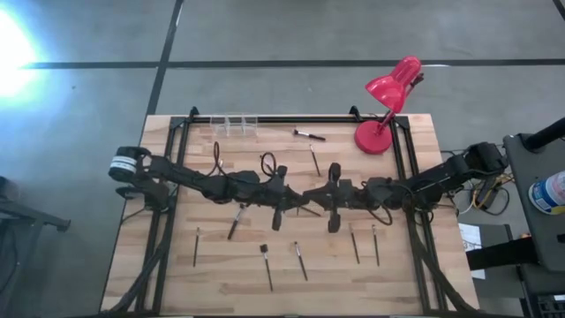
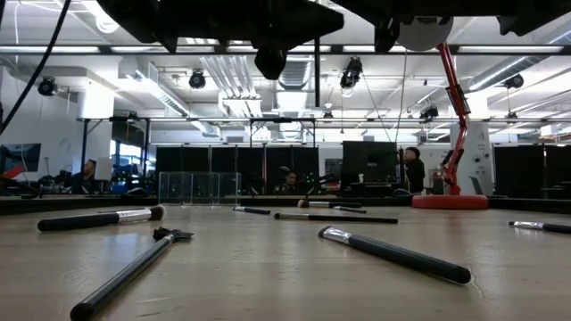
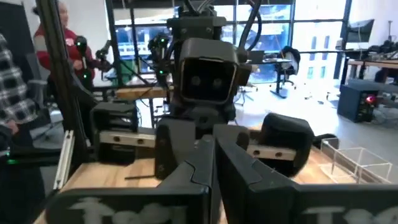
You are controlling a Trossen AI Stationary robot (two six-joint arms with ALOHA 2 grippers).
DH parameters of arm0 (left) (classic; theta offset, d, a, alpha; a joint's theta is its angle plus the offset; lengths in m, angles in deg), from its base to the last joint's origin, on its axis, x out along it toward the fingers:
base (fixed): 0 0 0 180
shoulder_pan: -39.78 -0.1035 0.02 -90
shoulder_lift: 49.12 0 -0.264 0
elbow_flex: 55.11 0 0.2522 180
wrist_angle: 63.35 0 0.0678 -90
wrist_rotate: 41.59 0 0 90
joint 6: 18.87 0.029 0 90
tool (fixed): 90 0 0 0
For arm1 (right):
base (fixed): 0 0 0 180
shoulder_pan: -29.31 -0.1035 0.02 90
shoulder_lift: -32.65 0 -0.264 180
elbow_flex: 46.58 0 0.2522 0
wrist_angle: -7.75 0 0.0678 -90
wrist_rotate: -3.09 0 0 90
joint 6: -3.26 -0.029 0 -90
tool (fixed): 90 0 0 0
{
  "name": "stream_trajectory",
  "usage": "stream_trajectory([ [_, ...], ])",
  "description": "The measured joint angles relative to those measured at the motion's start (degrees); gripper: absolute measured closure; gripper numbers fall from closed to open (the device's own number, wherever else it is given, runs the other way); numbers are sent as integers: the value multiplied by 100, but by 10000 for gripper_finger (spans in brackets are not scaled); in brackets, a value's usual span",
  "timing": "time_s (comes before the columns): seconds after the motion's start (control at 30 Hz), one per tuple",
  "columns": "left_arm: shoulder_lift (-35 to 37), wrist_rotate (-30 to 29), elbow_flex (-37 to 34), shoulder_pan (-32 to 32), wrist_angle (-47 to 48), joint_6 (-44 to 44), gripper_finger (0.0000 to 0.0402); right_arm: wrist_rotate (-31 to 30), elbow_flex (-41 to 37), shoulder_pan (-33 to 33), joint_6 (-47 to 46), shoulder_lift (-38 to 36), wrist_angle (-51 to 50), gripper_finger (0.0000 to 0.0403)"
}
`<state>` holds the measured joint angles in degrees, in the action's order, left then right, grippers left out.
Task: Put items in baskets/containers
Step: Put the black eyeshadow brush into the transparent organizer
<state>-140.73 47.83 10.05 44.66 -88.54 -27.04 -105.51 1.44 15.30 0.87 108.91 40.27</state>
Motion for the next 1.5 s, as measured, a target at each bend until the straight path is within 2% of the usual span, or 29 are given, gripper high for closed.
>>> stream_trajectory([
  [0.13, 358, -347, -161, -251, 200, 143, 394, -381, -56, 114, 247, -321, -474, 357],
  [0.27, 824, -696, -292, -788, 613, 261, 394, -165, -203, 331, 620, -693, -885, 344],
  [0.37, 1083, -707, -326, -1363, 1042, 261, 394, -120, -369, 564, 859, -931, -870, 356],
  [0.53, 1350, -706, -370, -2502, 1229, 258, 395, -23, -663, 1206, 1012, -1307, -900, 391],
  [0.73, 1231, -491, -403, -3931, 1300, 97, 395, 1091, -730, 2277, 911, -1507, -768, 394],
  [0.83, 1121, -421, -403, -4434, 1331, 76, 395, 1319, -688, 2723, 815, -1549, -802, 394],
  [0.97, 1096, -494, -400, -4871, 1364, 75, 395, 1309, -628, 3050, 723, -1537, -747, 394],
  [1.23, 1139, -1551, -410, -5613, 1872, 107, 395, 1283, -589, 3200, 1319, -1427, -806, 394],
  [1.5, 1135, -1638, -829, -6137, 1637, -98, 395, 1270, -555, 3712, 1278, -1446, -859, 394],
])
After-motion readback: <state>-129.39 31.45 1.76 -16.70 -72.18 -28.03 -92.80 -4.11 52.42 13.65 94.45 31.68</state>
